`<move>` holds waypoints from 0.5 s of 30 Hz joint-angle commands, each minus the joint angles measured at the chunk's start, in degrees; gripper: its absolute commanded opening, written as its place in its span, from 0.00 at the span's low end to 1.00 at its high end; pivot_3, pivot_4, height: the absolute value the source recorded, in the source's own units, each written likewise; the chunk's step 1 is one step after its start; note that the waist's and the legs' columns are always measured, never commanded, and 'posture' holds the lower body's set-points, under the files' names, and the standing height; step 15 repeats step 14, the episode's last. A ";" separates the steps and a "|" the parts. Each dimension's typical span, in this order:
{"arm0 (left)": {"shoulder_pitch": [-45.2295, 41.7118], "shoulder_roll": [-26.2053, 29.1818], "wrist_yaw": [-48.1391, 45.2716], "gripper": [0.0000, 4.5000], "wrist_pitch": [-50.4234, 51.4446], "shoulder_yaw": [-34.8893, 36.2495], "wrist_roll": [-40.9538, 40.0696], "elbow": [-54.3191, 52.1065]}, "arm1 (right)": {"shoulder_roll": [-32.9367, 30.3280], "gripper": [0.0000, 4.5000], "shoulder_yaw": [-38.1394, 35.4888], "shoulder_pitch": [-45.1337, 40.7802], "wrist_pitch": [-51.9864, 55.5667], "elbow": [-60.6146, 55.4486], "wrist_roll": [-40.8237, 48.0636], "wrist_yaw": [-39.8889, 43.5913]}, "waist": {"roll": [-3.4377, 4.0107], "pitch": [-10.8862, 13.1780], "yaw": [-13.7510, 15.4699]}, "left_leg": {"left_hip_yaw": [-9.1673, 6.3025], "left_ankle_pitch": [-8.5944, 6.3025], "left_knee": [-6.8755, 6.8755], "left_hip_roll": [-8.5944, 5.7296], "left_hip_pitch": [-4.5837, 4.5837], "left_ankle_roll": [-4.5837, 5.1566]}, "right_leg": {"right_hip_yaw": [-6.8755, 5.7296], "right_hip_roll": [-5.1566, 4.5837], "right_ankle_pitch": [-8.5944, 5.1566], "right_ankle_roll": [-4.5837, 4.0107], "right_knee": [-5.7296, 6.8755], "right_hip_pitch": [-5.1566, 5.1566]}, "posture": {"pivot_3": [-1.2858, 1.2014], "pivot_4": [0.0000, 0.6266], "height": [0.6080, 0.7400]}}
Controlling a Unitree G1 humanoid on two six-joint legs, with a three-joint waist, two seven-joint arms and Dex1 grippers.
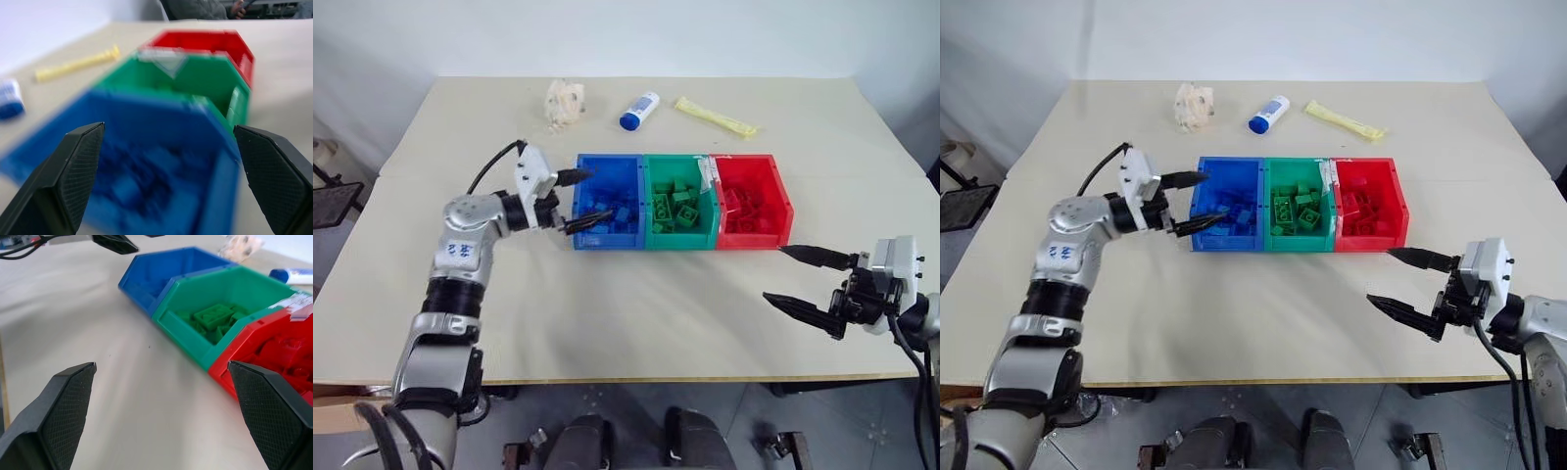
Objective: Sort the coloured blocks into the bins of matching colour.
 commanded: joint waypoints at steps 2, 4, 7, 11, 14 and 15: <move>8.47 7.86 -5.95 0.99 0.52 4.77 -3.37 -6.27 | -5.23 1.00 -0.96 -2.83 -3.25 8.02 -1.59 6.99 | 0.00 0.00 -0.24 | 0.00 0.00 -0.03 0.02 0.02 0.00 | 0.04 0.01 0.00 -0.01 0.01 -0.01 | 0.52 0.24 1.00; 11.26 9.88 -7.78 0.99 1.53 5.47 -4.36 -6.65 | -6.22 1.00 -0.28 -4.73 -4.61 12.22 -2.30 9.20 | 0.00 0.00 0.03 | -0.02 -0.01 -0.02 0.07 0.02 -0.01 | 0.01 0.03 -0.01 -0.02 -0.03 0.01 | 0.52 0.24 1.00; 14.76 11.45 -8.98 0.99 0.68 7.91 -5.24 -4.51 | -7.24 1.00 0.77 -8.85 -5.98 20.01 -3.97 11.59 | 0.01 0.00 0.32 | -0.08 0.00 0.06 0.00 0.03 0.00 | 0.02 -0.07 -0.01 -0.01 -0.07 0.11 | 0.52 0.24 1.00; 16.53 10.74 -7.19 0.99 0.90 9.59 -5.90 -4.97 | -6.40 1.00 0.72 -13.23 -7.21 27.24 -5.28 10.91 | 0.01 0.00 0.29 | -0.26 0.00 0.05 -0.05 -0.04 0.00 | 0.12 -0.21 0.00 -0.01 -0.08 0.10 | 0.52 0.24 1.00; 17.26 9.41 -6.51 0.99 0.71 10.01 -6.51 -5.91 | -5.42 1.00 0.44 -14.31 -7.84 28.86 -5.52 10.04 | 0.02 -0.01 0.11 | -0.24 -0.01 0.01 -0.04 -0.04 -0.01 | 0.09 -0.20 -0.01 -0.02 -0.07 0.07 | 0.52 0.24 1.00; 17.26 9.41 -6.51 0.99 0.71 10.01 -6.51 -5.91 | -5.42 1.00 0.44 -14.31 -7.84 28.86 -5.52 10.04 | 0.02 -0.01 0.11 | -0.24 -0.01 0.01 -0.04 -0.04 -0.01 | 0.09 -0.20 -0.01 -0.02 -0.07 0.07 | 0.52 0.24 1.00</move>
